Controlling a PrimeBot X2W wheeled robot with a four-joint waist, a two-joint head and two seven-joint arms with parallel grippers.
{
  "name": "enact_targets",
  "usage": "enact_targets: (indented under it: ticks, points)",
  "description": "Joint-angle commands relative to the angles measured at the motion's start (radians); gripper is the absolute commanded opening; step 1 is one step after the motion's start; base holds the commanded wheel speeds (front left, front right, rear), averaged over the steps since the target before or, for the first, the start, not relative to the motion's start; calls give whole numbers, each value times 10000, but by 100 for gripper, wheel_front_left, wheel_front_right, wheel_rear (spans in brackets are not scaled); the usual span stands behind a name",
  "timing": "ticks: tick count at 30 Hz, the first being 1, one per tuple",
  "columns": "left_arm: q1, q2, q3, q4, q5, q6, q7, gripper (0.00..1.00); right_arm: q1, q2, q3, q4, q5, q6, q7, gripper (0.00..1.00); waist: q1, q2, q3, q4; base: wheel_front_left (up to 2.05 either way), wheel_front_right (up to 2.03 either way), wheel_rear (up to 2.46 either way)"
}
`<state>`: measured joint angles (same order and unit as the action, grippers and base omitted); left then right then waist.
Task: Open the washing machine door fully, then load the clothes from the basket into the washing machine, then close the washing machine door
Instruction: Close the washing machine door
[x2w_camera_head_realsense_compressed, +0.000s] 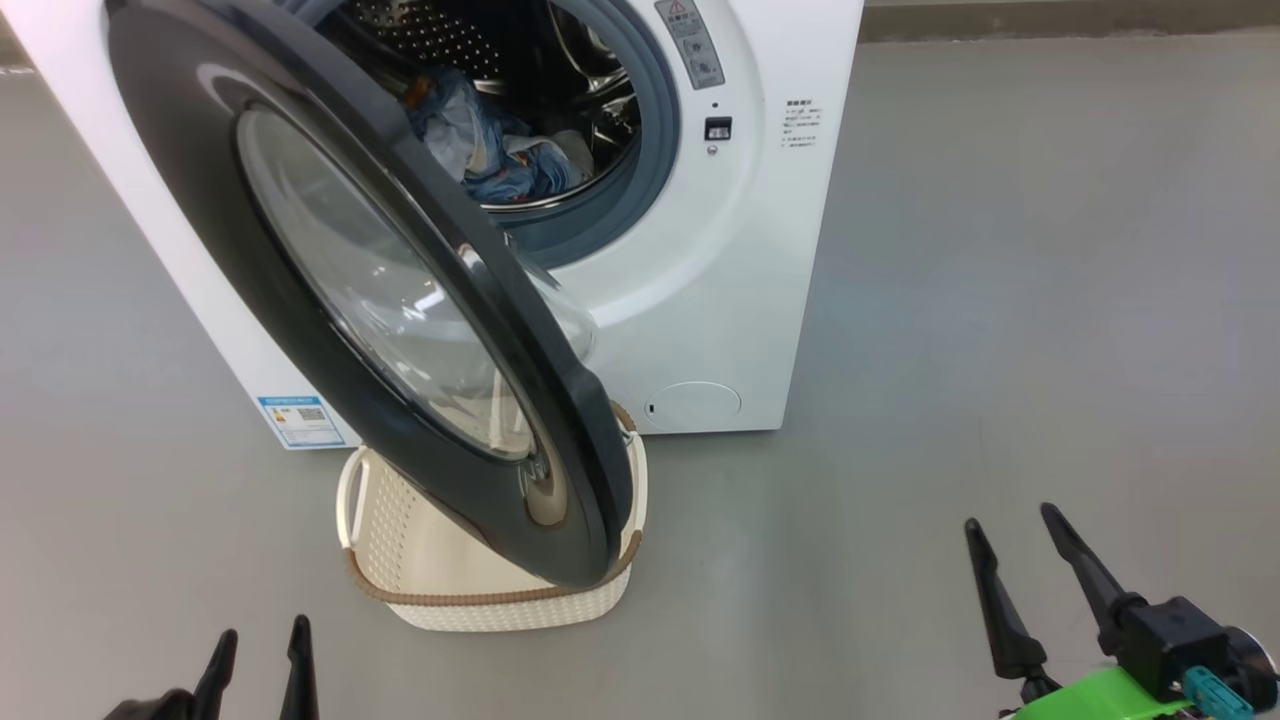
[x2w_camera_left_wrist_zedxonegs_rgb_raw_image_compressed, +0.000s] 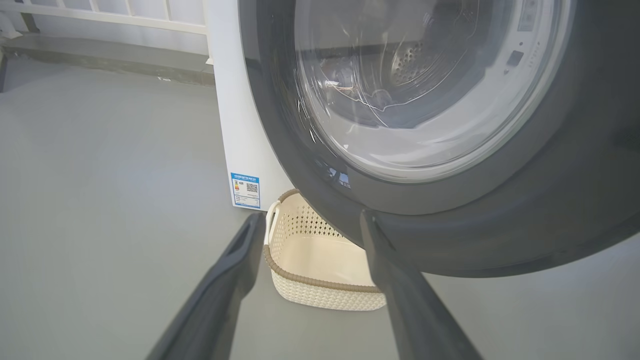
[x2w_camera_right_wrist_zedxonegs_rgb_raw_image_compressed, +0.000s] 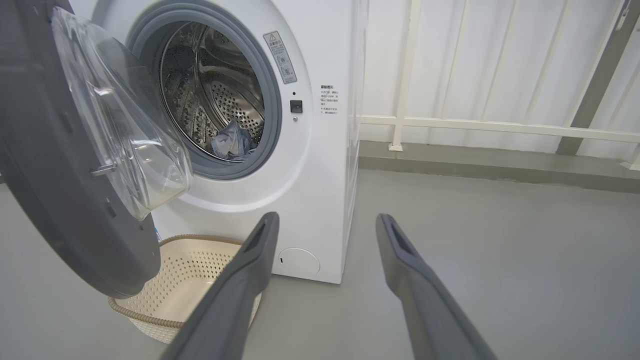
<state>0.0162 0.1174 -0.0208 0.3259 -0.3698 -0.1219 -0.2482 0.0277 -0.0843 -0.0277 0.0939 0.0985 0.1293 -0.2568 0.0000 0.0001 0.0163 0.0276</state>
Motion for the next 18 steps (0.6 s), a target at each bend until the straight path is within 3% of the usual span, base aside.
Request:
enact_targets:
  ticks: [1, 18]
  points:
    - [-49, 73, 469, -365, 212, -50, -132, 100, 42, -67, 96, -190, -113, 14, -49, 100, 0, -1, -48, 50, 0, 0, 0]
    - [443, -302, 846, -1106, 765, -86, -135, 100, 140, 39, -389, 380, -217, 14, -49, 100, 0, -1, -188, 47, 0, 0, 0]
